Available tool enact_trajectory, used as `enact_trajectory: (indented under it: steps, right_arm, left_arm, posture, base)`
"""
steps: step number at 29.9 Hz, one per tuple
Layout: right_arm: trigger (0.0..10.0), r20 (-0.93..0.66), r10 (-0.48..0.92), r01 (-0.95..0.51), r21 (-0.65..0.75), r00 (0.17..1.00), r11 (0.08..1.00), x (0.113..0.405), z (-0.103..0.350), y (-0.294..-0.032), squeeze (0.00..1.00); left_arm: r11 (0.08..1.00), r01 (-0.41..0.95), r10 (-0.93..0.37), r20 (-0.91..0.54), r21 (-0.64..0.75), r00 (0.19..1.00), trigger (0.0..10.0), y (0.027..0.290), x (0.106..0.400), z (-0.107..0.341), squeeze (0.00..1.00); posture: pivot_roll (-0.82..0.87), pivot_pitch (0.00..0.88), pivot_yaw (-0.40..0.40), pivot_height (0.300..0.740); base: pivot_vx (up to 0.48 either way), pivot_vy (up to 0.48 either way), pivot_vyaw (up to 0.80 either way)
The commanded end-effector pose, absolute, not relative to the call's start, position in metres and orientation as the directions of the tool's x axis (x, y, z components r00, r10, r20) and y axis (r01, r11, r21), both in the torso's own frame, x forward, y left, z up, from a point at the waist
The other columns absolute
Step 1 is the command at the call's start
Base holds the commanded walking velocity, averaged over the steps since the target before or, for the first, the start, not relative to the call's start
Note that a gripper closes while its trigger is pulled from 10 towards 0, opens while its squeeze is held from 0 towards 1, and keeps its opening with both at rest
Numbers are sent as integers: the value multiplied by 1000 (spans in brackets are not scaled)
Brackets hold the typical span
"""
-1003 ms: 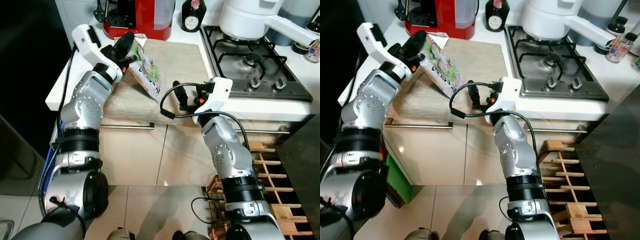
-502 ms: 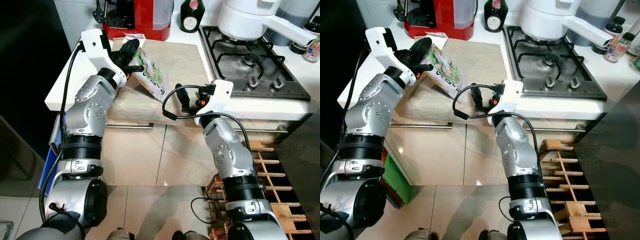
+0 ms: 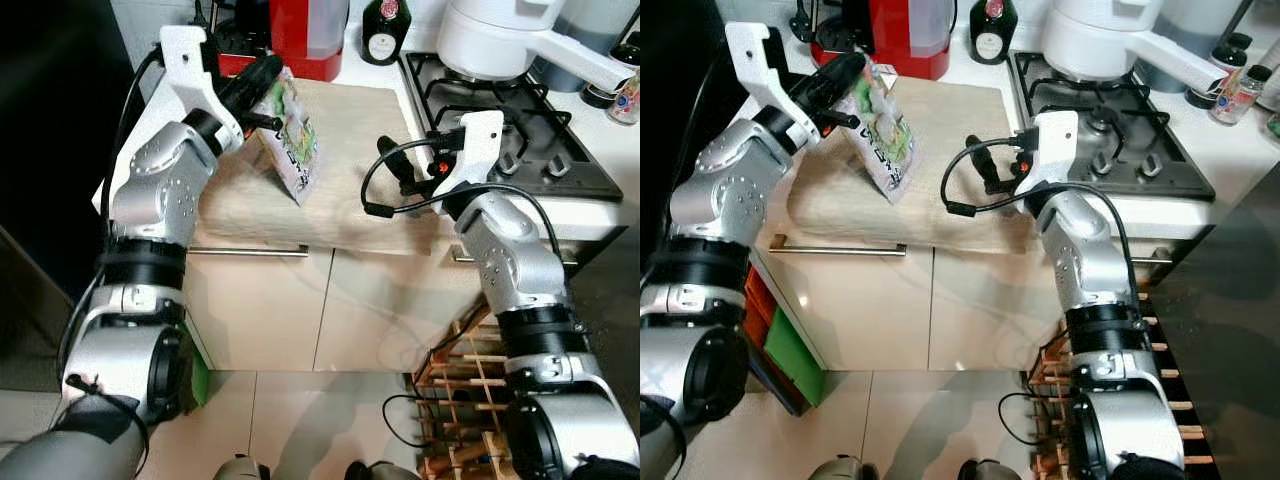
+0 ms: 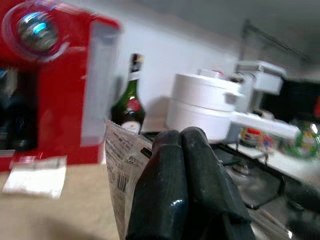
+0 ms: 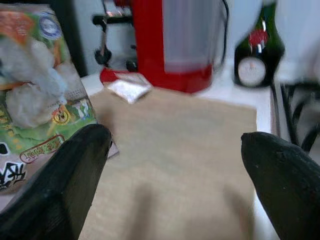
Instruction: Restocking fridge
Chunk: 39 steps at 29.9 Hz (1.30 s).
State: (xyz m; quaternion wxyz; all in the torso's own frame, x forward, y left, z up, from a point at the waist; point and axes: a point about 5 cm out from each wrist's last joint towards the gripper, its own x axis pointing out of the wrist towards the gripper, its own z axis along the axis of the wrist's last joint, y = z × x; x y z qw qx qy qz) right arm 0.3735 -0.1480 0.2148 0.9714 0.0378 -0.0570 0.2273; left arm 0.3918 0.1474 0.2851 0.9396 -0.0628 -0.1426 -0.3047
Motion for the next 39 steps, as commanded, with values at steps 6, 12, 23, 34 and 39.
enact_trajectory:
  steps: [6, 12, 23, 34, 39]
  right_arm:
    - [10000, 120, 664, -658, -95, 738, 747, 368, 232, -138, 1000]
    - [10000, 45, 819, -793, -226, 572, 566, 362, 238, -132, 1000]
    - [10000, -15, 847, -797, -347, 532, 495, 371, 254, -145, 1000]
    - [10000, -53, 882, -856, -275, 468, 438, 375, 248, -156, 0]
    - [10000, -25, 894, -867, -258, 448, 427, 376, 252, -155, 0]
  left_arm:
    - [741, 639, -669, 319, 208, 672, 0, 149, 391, 317, 0]
    - [651, 664, -759, 279, 368, 589, 0, 152, 390, 332, 0]
    - [484, 627, -849, 156, 610, 505, 0, 151, 385, 343, 0]
    - [268, 539, -940, 95, 799, 328, 0, 136, 369, 368, 0]
    - [225, 526, -956, 81, 820, 283, 0, 132, 365, 373, 0]
  posture:
    - [29, 18, -3, 740]
    - [32, 8, 7, 740]
    - [30, 0, 10, 740]
    - [42, 10, 18, 740]
    - [42, 10, 18, 740]
  base:
    - [0, 0, 0]
    - [0, 0, 0]
    - [0, 0, 0]
    - [0, 0, 0]
    - [0, 0, 0]
